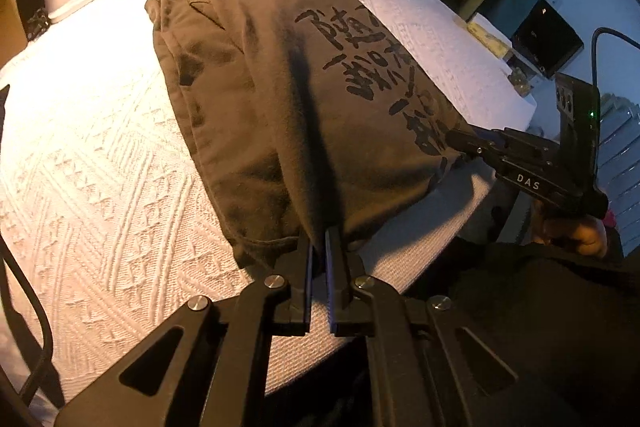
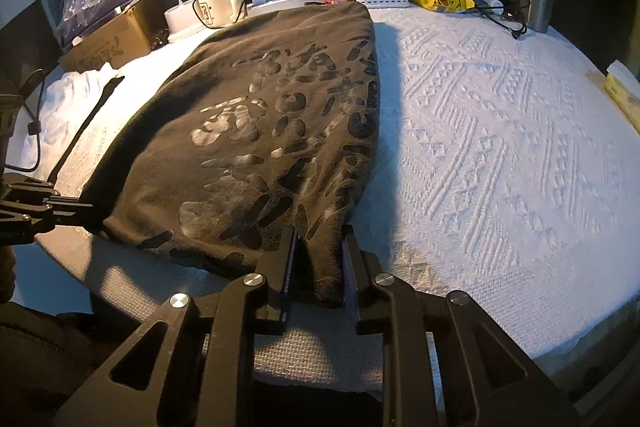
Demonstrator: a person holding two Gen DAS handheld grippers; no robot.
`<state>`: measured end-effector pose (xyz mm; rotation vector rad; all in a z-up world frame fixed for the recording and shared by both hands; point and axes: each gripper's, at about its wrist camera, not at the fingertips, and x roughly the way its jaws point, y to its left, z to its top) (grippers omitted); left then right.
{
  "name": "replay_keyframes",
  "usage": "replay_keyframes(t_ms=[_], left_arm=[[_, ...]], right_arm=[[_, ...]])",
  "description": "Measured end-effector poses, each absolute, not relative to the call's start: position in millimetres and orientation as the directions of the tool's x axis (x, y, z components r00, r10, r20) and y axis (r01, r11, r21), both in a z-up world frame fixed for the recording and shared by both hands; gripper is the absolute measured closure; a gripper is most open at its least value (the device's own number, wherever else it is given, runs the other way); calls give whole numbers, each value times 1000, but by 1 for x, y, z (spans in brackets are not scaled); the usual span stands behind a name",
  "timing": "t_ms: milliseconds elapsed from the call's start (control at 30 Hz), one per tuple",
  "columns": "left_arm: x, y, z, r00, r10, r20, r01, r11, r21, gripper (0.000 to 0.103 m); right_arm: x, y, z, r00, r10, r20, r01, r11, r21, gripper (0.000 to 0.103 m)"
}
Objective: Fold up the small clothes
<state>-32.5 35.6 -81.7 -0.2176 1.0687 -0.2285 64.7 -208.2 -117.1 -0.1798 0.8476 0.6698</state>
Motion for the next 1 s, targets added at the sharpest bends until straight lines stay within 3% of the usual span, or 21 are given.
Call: replay_keyframes(t_ms=[233, 300, 367, 467, 733, 867, 1000], left_arm=[[-29, 42, -77, 470, -258, -844, 36, 961, -274, 97], [-27, 45, -72, 493, -238, -837, 17, 964, -264, 90], [-26, 50, -66, 518, -207, -830, -11, 968, -249, 67], [-23, 60, -60, 557, -170, -813, -59, 968, -243, 44], [0, 70, -62, 571, -126, -811, -141, 958, -248, 43], [15, 68, -59, 582, -136, -802, -137, 955, -262, 43], [24, 70, -53, 601, -139, -787, -145, 949, -279, 43]], right_arm=[[62, -208, -117, 475, 471, -744, -610, 785, 108, 81], [63, -205, -116, 466, 461, -755, -617, 781, 97, 80], [66, -204, -114, 442, 452, -775, -629, 772, 92, 80], [72, -208, -113, 401, 459, -793, -632, 765, 124, 80], [86, -211, -102, 381, 448, -809, -629, 767, 128, 73], [96, -212, -93, 398, 454, -797, -624, 771, 127, 56], [107, -206, -88, 404, 459, -792, -638, 761, 116, 55]])
